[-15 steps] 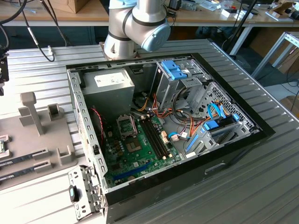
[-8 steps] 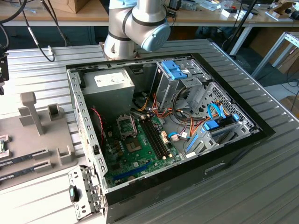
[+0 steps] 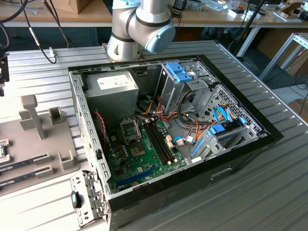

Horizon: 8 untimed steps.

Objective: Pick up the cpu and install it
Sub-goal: 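Pick up the cpu and move it towards the insertion slot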

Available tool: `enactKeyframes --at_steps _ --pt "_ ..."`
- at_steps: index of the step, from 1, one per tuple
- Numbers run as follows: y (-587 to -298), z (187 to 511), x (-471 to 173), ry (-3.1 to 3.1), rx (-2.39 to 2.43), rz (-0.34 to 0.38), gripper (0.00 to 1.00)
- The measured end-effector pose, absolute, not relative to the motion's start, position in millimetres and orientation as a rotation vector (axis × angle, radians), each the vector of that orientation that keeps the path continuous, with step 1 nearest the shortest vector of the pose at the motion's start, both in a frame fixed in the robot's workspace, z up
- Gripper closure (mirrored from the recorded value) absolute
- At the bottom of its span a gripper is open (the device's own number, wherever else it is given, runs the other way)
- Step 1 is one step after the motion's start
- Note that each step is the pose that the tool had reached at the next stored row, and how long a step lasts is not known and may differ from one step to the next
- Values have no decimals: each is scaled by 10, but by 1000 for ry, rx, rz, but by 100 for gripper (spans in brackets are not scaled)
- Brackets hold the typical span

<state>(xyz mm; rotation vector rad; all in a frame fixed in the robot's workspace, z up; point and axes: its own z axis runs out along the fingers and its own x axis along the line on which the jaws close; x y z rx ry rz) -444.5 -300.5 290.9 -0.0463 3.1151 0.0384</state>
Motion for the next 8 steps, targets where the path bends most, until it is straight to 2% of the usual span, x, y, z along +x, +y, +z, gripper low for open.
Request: enactKeyframes --at_steps 8 --pt "-2968 2906 -4445 3115 -46 38 40"
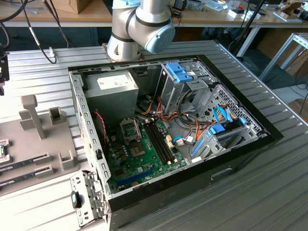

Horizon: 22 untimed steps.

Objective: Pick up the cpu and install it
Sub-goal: 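Pick up the cpu and move it towards the insertion slot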

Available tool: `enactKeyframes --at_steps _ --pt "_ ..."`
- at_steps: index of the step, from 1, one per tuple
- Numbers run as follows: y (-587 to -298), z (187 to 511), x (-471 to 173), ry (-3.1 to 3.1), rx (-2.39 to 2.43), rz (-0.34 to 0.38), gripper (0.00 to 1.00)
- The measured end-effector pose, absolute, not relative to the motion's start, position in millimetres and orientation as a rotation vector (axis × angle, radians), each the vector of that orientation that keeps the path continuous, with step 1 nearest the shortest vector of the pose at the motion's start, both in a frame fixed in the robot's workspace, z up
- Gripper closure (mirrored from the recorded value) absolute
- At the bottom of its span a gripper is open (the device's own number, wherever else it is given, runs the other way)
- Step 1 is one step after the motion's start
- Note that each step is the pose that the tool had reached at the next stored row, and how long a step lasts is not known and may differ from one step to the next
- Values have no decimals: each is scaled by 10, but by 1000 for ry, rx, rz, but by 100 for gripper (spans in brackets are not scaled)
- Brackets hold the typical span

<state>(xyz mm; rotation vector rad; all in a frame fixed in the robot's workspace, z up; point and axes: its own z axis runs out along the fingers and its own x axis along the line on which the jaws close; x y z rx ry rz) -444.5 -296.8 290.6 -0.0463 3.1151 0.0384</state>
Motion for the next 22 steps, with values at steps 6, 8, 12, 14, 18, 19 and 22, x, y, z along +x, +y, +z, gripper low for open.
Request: enactKeyframes --at_steps 6,8,12,14,18,19,22 --pt "-2934 2904 -4446 3115 -46 38 40" --pt "-2933 2903 -4452 3115 -46 38 40" --pt "-2933 2900 -4469 3115 -46 38 40" --pt "-2947 2899 -4477 3115 -46 38 40" --pt "-3002 2895 -4484 3115 -46 38 40" --pt "-3010 2894 -4484 3115 -46 38 40" --pt "-3026 2891 -4484 3115 -46 38 40"
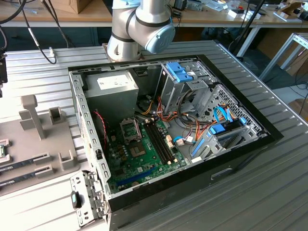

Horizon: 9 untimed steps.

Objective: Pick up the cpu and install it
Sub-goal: 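Pick up the cpu and move it towards the insertion slot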

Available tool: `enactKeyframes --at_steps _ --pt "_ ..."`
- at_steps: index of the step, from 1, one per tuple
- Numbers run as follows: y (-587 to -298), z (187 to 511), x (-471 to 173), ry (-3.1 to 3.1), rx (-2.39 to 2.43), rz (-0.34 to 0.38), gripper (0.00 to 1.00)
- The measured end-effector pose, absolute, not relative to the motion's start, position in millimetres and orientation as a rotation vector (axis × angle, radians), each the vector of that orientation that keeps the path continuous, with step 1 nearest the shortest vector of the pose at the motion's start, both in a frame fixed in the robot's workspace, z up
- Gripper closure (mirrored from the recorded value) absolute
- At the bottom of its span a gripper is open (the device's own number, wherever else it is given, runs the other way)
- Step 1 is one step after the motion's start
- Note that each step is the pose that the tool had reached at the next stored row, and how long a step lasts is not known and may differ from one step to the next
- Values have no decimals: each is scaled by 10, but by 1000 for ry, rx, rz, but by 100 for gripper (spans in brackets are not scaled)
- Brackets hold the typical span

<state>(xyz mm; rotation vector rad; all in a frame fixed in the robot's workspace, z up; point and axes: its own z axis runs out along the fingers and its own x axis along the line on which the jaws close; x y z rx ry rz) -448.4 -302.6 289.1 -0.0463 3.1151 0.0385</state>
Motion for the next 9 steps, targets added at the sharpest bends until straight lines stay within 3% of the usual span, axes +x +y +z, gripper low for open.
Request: enactKeyframes --at_steps 9 --pt "-3068 2886 -4484 3115 -46 38 40"
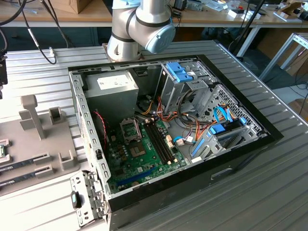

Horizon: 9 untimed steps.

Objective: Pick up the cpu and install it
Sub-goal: 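Pick up the cpu and move it towards the insertion slot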

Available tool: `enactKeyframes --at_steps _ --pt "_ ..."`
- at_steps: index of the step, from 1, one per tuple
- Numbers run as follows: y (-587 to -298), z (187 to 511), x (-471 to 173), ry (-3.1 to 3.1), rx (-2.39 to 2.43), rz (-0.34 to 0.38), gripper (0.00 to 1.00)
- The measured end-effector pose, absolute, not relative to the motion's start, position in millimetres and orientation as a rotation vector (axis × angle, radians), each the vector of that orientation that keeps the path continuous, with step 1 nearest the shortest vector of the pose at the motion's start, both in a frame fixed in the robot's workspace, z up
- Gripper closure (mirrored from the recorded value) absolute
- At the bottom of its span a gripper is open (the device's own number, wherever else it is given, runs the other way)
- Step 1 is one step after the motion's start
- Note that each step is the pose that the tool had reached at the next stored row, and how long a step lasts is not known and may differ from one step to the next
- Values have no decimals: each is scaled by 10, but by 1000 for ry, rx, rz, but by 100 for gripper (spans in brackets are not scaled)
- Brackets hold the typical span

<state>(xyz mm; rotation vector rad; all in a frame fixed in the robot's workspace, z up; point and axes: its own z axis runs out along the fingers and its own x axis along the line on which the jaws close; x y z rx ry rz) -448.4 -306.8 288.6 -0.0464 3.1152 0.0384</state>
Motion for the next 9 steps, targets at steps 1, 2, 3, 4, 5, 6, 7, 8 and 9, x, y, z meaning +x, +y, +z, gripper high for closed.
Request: enactKeyframes --at_steps 1,2,3,4,5,6,7,8,9 --pt "-3071 2886 -4484 3115 -46 38 40" --pt "-3072 2885 -4484 3115 -46 38 40" --pt "-3076 2880 -4484 3115 -46 38 40" --pt "-3078 2873 -4484 3115 -46 38 40" --pt "-3078 2872 -4484 3115 -46 38 40" --pt "-3078 2871 -4484 3115 -46 38 40" --pt "-3078 2863 -4484 3115 -46 38 40" --pt "-3078 2855 -4484 3115 -46 38 40" --pt "-3078 2852 -4484 3115 -46 38 40"
